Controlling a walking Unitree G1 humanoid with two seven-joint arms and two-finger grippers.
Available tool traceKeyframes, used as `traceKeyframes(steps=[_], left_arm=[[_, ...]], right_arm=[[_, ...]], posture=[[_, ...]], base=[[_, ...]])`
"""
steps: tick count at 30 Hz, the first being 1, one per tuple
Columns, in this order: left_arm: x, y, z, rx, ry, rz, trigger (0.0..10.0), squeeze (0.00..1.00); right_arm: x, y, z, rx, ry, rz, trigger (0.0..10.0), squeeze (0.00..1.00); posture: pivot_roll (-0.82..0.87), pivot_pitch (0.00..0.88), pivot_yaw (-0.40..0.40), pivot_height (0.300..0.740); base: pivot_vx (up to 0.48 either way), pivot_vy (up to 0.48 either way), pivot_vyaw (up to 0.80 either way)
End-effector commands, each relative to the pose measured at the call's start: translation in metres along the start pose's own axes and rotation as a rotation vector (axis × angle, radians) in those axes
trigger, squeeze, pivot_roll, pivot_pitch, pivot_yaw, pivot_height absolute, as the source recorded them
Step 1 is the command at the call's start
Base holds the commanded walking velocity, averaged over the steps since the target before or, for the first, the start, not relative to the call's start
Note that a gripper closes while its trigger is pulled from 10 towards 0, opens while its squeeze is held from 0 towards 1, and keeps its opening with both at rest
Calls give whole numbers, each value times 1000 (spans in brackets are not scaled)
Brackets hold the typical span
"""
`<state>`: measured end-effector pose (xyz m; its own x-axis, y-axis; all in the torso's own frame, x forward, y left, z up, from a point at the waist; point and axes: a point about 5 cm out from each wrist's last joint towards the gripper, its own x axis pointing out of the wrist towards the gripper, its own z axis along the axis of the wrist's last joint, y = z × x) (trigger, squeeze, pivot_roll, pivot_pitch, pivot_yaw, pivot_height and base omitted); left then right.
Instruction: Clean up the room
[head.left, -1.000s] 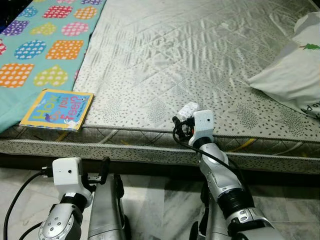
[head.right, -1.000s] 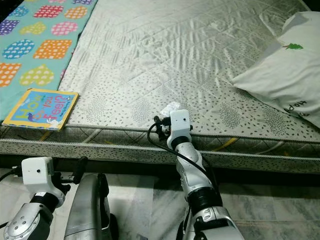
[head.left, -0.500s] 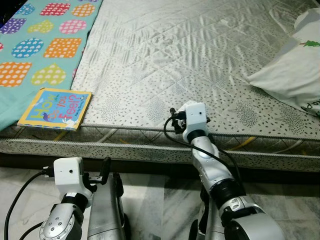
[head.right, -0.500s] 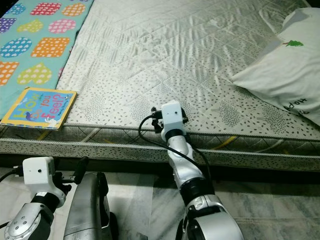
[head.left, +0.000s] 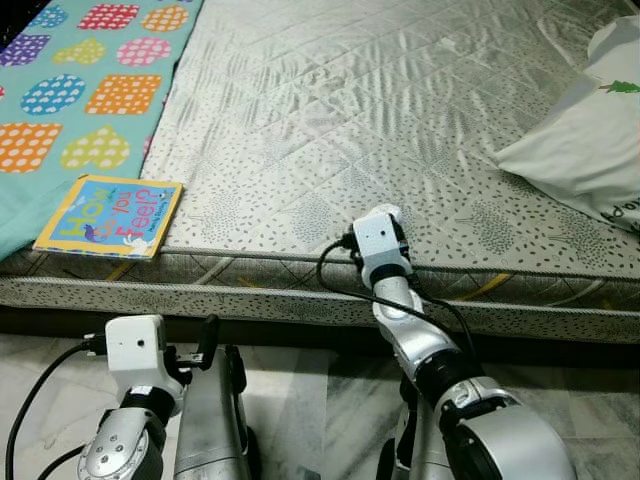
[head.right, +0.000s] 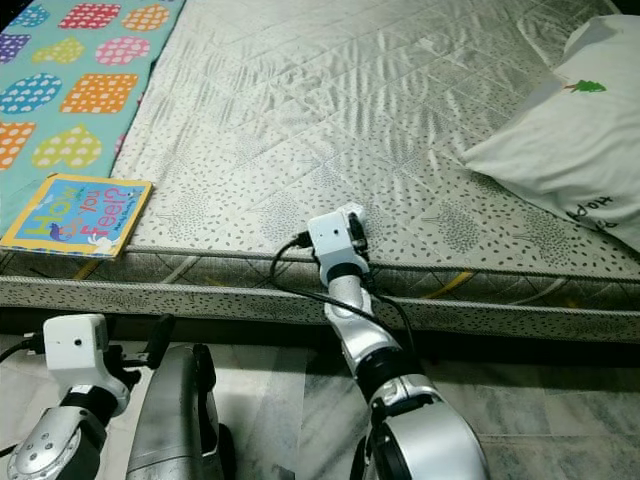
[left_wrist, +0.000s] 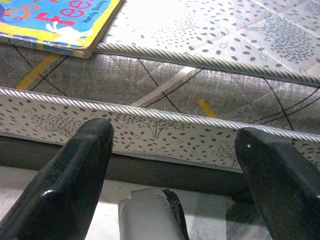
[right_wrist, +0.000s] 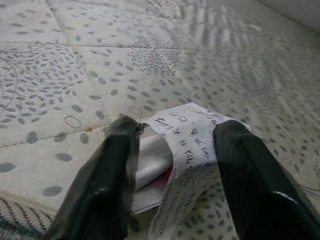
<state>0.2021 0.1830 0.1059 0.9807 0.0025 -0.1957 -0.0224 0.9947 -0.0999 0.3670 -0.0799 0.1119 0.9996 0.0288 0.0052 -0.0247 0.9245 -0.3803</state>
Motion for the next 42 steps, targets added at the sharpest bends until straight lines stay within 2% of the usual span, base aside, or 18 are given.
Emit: traceKeyframes(steps=[1,2,3,4,5,10,31,38,39,42], left_arm=[[-3,2,0,10,7,15,10000,0],[-3,2,0,10,7,17,10000,0],[-3,2,0,11,7,18,10000,0],[-3,2,0,11,6,19,10000,0],[-3,2,0,11,6,19,10000,0],[-3,2,0,12,7,19,10000,0],[4,2,-1,19,-2,16,10000,0],[11,1,2,21,-21,20,10000,0],[17,-2,5,9,-33,20,10000,0],[25,-8,9,-9,-58,7,10000,0]], right_arm=[[-1,0,-6,-28,35,-5,275,0],[0,-2,-7,-50,41,-15,706,0],[0,-2,-7,-56,43,-17,706,0],[0,-3,-8,-58,48,-19,667,0],[0,-4,-9,-59,52,-20,0,0],[1,-6,-9,-59,53,-28,0,0],[1,-13,-14,21,72,-35,0,0],[2,-18,-16,79,91,-54,0,0],[3,-21,-16,126,100,-59,0,0],[4,-24,-15,182,95,-54,0,0]], posture=[[137,233,-12,501],[137,233,-12,501],[137,233,-12,501],[137,232,-13,501],[136,232,-13,501],[134,232,-12,501],[130,195,-13,501],[126,172,-13,501],[122,160,-13,501],[105,142,-12,501]], base=[[0,0,0],[0,0,0],[0,0,0],[0,0,0],[0,0,0],[0,0,0],[0,0,0],[0,0,0],[0,0,0],[0,0,0]])
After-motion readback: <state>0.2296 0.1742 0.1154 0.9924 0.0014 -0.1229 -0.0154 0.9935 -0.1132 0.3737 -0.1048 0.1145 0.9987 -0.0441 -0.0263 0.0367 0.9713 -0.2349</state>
